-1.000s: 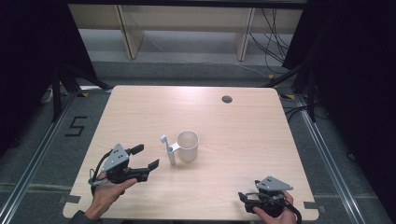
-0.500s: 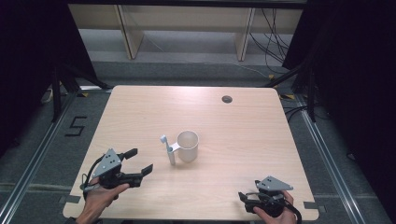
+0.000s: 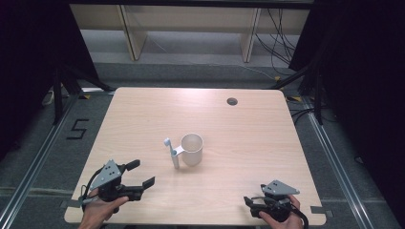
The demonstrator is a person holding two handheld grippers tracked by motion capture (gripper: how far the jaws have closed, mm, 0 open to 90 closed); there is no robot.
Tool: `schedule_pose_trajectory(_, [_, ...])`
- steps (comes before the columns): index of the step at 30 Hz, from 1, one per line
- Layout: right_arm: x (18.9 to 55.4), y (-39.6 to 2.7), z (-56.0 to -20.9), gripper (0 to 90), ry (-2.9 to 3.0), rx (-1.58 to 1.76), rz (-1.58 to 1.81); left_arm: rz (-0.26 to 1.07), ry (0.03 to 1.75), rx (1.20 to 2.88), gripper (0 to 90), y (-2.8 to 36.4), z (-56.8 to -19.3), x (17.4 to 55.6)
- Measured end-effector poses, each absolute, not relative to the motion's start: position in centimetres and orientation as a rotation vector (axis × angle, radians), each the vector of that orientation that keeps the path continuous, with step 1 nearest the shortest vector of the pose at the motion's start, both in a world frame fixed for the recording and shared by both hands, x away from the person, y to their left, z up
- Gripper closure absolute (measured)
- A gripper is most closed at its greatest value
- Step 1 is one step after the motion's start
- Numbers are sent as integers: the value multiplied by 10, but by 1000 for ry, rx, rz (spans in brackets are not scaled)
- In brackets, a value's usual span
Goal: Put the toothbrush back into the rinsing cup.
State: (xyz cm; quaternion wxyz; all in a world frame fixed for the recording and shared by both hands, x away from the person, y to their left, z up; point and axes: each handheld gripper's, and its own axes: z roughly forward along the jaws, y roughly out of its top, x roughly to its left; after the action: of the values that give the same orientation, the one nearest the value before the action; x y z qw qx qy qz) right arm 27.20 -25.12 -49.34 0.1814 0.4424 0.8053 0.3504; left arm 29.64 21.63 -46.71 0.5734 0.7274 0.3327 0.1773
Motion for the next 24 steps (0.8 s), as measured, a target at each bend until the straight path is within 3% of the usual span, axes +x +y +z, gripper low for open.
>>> schedule_pose_trajectory(24, [273,-252,-494,245,2291,1231,998,387,743,1781,148,212,-481,270])
